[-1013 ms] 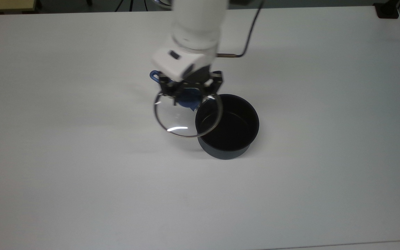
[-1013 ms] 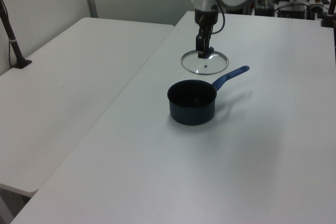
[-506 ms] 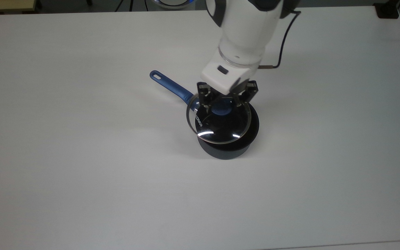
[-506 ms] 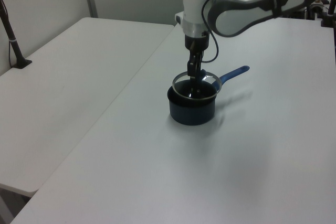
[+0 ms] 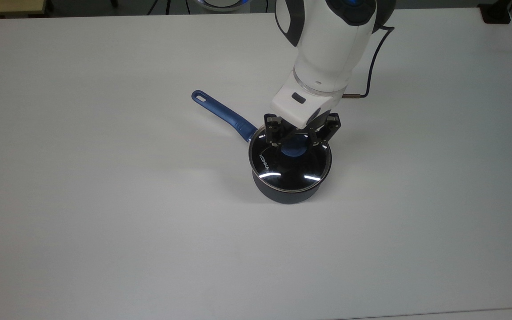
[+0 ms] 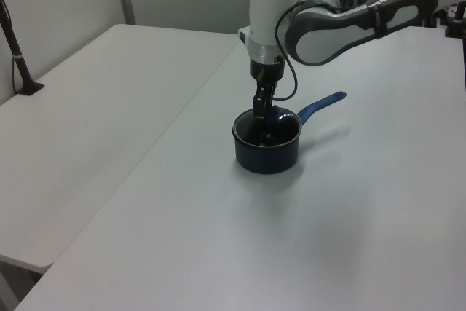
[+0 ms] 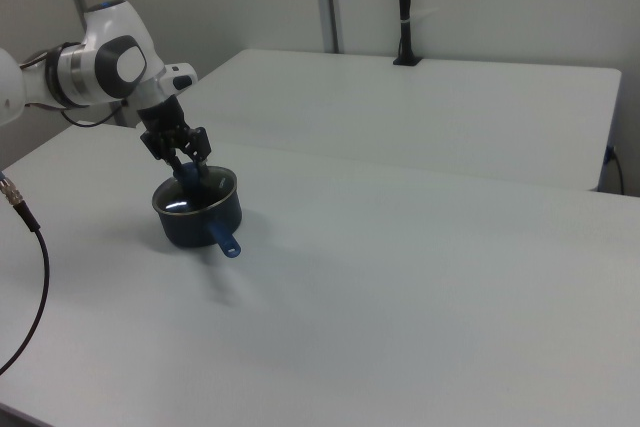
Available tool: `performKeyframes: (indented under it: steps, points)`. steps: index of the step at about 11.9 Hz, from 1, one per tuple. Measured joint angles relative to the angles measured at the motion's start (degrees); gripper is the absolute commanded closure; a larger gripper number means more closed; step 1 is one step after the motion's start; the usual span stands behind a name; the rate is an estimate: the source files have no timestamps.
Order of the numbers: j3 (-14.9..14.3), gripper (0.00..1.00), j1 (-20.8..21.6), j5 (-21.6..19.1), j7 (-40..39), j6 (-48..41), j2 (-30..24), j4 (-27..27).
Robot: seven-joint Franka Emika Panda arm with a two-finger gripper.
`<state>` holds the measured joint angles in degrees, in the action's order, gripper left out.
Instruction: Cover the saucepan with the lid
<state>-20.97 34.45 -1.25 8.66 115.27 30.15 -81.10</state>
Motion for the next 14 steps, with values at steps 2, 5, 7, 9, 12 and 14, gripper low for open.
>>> performKeyframes:
  steps: [2,5,7,9,12,14]
  points:
    - [0.0,0.0,0.3,0.0,1.0,0.3,0.4,0.1]
    - [0.0,0.0,0.3,0.0,1.5,0.3,0.7,0.2]
    - [-0.2,0.0,-0.1,0.0,1.8,0.3,-0.1,1.5]
    - [0.2,0.0,-2.3,0.0,1.8,-1.4,-4.9,1.5]
    - [6.7,0.0,-13.0,0.0,1.7,-9.3,-15.7,-1.9]
    - [11.6,0.0,-22.7,0.0,-1.4,-15.9,-21.3,-4.8]
